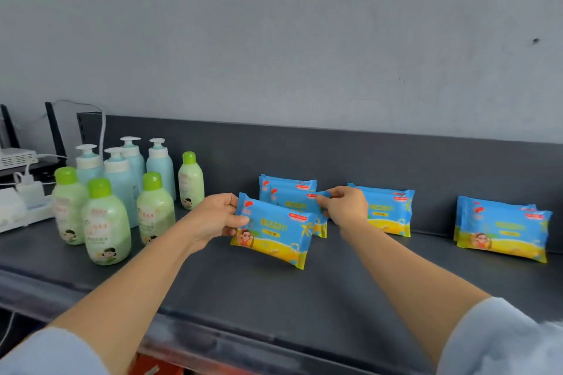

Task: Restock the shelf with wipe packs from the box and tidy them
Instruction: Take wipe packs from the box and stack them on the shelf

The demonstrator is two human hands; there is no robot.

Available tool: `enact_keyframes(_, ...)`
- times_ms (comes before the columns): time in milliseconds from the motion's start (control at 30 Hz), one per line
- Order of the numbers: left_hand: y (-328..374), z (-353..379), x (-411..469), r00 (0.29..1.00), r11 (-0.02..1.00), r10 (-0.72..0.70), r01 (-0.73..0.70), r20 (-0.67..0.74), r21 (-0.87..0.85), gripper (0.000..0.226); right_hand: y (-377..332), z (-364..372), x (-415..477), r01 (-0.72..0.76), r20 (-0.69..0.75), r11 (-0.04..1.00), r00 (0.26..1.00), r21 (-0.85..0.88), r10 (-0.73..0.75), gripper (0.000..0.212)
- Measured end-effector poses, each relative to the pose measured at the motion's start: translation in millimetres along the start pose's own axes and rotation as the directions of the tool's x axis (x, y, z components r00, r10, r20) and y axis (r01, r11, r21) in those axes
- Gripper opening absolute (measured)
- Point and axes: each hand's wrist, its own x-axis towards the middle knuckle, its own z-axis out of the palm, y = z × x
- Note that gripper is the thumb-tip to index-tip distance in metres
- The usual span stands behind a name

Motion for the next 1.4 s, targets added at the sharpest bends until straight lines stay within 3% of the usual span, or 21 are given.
enact_keyframes(467,-6.2,-8.3,24.8,0.999,1.000,-0.013,0.013,0.036,-0.004,0.013,1.6,23.8,19.7,-0.001,-0.048,0.999,0.999,0.033,0.002,0.013)
enact_keyframes(733,-9.7,-6.6,40.1,0.996,1.000,-0.002,0.004,-0.089,0.029,0.015,2.0,29.7,20.7,-0.005,-0.025,0.999,1.000,0.050,0.007,0.030)
enact_keyframes(1100,-12.7,11.0,72.2,0.969,0.987,0.059,-0.021,-0.241,0.158,0.019,13.7,24.1,18.7,-0.002,-0.028,1.000,1.000,0.020,0.003,0.034)
enact_keyframes(1400,-19.7,18.3,80.8,0.979,0.940,0.087,-0.019,-0.185,0.340,0.039,13.0,19.5,20.6,-0.087,0.110,0.992,0.989,-0.091,0.097,0.010)
